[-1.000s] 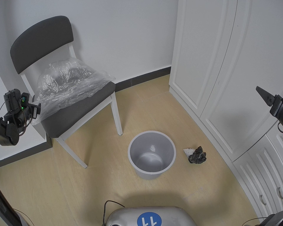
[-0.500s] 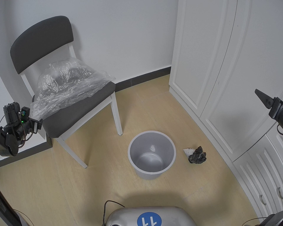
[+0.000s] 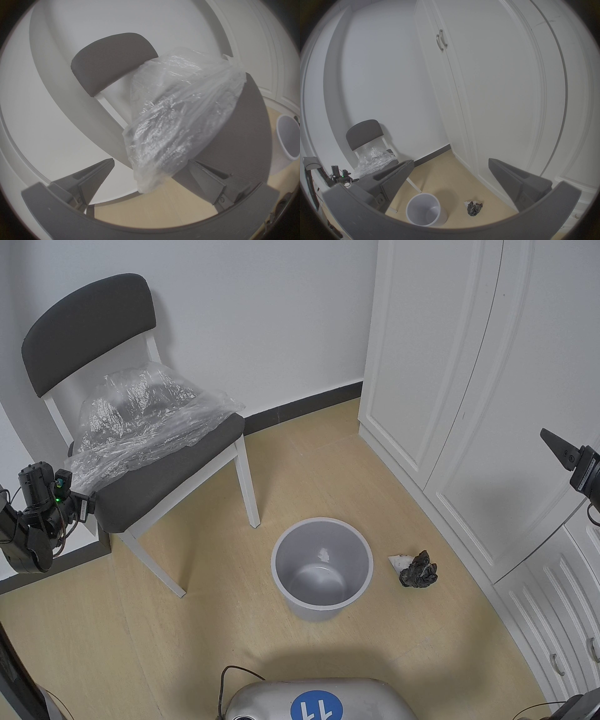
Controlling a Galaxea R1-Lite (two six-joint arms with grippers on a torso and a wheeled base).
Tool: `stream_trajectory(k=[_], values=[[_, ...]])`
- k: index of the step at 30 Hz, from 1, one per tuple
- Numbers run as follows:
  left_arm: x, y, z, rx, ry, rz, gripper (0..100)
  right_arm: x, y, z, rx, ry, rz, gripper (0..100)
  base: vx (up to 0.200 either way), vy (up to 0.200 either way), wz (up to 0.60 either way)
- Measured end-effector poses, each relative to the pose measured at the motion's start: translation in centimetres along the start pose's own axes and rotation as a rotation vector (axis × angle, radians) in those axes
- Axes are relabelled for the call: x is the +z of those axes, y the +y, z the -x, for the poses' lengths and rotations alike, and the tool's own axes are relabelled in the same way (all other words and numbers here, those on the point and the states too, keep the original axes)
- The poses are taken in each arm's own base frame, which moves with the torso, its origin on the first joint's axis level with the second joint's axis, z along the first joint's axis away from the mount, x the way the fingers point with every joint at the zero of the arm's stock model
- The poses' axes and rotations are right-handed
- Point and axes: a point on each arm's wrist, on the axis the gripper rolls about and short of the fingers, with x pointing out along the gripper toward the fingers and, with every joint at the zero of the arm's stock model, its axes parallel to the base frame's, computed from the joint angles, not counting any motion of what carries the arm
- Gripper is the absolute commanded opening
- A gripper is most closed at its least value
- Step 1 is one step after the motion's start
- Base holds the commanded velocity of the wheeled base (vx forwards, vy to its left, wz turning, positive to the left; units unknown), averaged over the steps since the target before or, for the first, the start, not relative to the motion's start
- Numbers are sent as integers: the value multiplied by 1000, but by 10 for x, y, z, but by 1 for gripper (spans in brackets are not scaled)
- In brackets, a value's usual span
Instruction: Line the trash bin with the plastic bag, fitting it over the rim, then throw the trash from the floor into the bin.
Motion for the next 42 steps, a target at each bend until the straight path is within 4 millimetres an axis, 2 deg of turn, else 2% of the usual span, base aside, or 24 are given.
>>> stream_trajectory(k=[4,11,24,30,36,42], values=[[3,0,-15,58,-41,13,100,0,0,0,1,-2,0,100,0,0,0],[20,7,-22,93,-107,51,100,1,0,0,0,-4,0,100,0,0,0],[76,33,10,82,-142,106,100,1,0,0,2,-7,-1,100,0,0,0],[91,39,16,94,-189,129,100,1,0,0,2,-7,-1,100,0,0,0],[86,37,20,85,-174,128,100,0,0,0,1,-3,0,100,0,0,0],[51,22,32,-11,-75,108,100,-1,0,0,0,4,0,100,0,0,0]])
